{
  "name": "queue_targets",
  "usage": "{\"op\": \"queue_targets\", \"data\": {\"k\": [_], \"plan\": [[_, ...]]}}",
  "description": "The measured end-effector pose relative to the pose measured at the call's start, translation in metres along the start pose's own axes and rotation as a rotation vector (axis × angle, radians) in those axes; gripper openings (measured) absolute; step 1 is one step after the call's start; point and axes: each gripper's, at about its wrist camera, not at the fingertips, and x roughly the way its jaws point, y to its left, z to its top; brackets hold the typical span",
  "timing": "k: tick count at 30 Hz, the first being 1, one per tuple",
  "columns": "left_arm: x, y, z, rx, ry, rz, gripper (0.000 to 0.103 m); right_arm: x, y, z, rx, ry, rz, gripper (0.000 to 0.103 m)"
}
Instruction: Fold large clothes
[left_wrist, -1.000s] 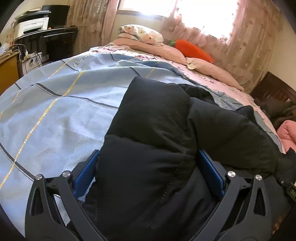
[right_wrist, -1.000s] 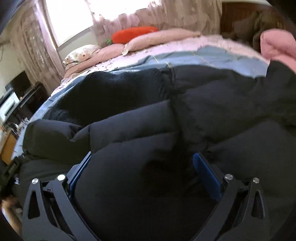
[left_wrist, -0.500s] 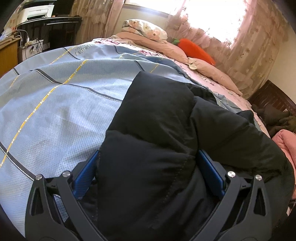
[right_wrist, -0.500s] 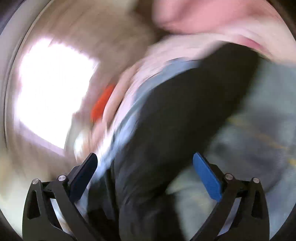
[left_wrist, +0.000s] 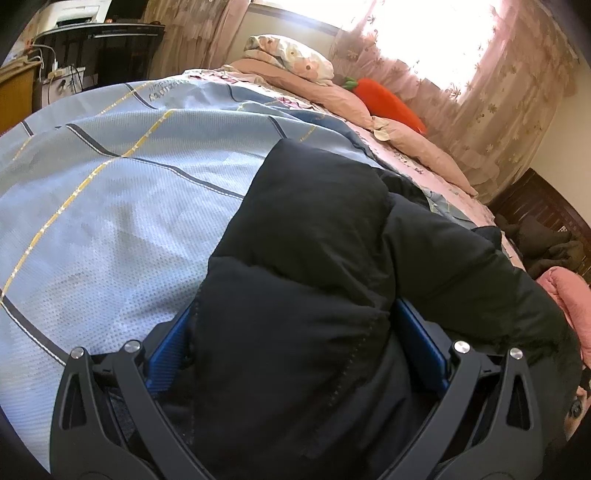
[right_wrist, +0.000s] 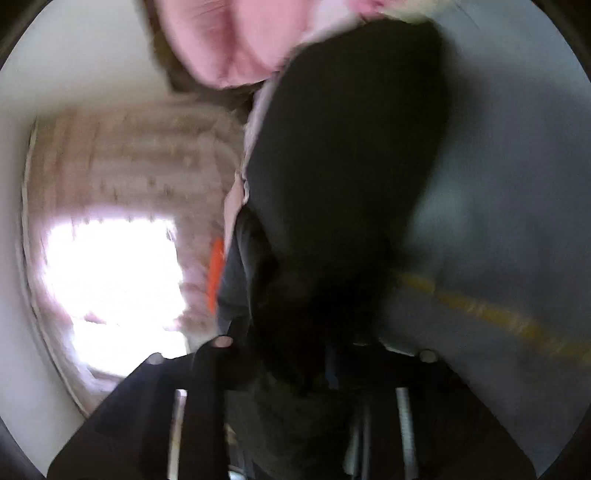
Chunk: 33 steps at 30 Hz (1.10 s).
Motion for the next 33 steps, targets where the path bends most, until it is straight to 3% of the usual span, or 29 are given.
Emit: {"op": "queue_targets", "data": {"k": [3, 5, 7, 8, 9, 11, 13, 15, 17, 20, 24, 26, 28, 31, 33], "plan": [[0.001, 0.001, 0.000, -0.006, 0.001, -0.005, 0.101, -0.018, 0.040, -0.021, -0.172, -0.086, -0.012, 0.015], [0.001, 0.001, 0.000, -0.007, 0.001, -0.008, 0.101, -0.026, 0.068, -0.035, -0.207, -0.082, 0.043, 0.015], [0.001, 0.001, 0.000, -0.009, 0.001, -0.009, 0.101, -0.021, 0.108, -0.062, -0.256, 0.020, 0.180, 0.015], [0.001, 0.001, 0.000, -0.012, 0.001, -0.013, 0.101, -0.018, 0.137, -0.086, -0.342, 0.106, 0.253, 0.015], [0.001, 0.001, 0.000, -0.014, 0.001, -0.015, 0.101, -0.019, 0.153, -0.102, -0.408, 0.142, 0.278, 0.015], [0.002, 0.001, 0.000, -0.017, 0.001, -0.019, 0.101, -0.023, 0.193, -0.165, -0.653, 0.244, 0.333, 0.015], [0.002, 0.001, 0.000, -0.019, 0.002, -0.020, 0.101, -0.021, 0.207, -0.234, -0.839, 0.377, 0.359, 0.015], [0.002, 0.001, 0.000, -0.018, 0.002, -0.020, 0.101, -0.010, 0.195, -0.306, -0.978, 0.508, 0.320, 0.015], [0.002, 0.002, 0.000, -0.021, 0.002, -0.020, 0.101, 0.004, 0.173, -0.350, -1.027, 0.595, 0.239, 0.015], [0.002, 0.003, -0.001, -0.029, 0.000, -0.024, 0.101, 0.015, 0.138, -0.397, -1.130, 0.628, 0.096, 0.016], [0.001, 0.006, -0.002, -0.040, 0.000, -0.043, 0.101, 0.010, 0.135, -0.417, -1.331, 0.554, 0.017, 0.017], [0.002, 0.006, -0.002, -0.044, 0.003, -0.047, 0.101, 0.010, 0.142, -0.416, -1.282, 0.557, -0.019, 0.019], [0.003, 0.007, -0.001, -0.049, 0.006, -0.052, 0.101, 0.012, 0.159, -0.393, -1.180, 0.587, -0.059, 0.020], [0.004, 0.007, -0.001, -0.056, 0.008, -0.057, 0.101, -0.019, 0.175, -0.389, -1.109, 0.621, -0.025, 0.022], [0.004, 0.007, -0.001, -0.058, 0.007, -0.058, 0.101, -0.039, 0.181, -0.378, -1.106, 0.628, -0.048, 0.029]]}}
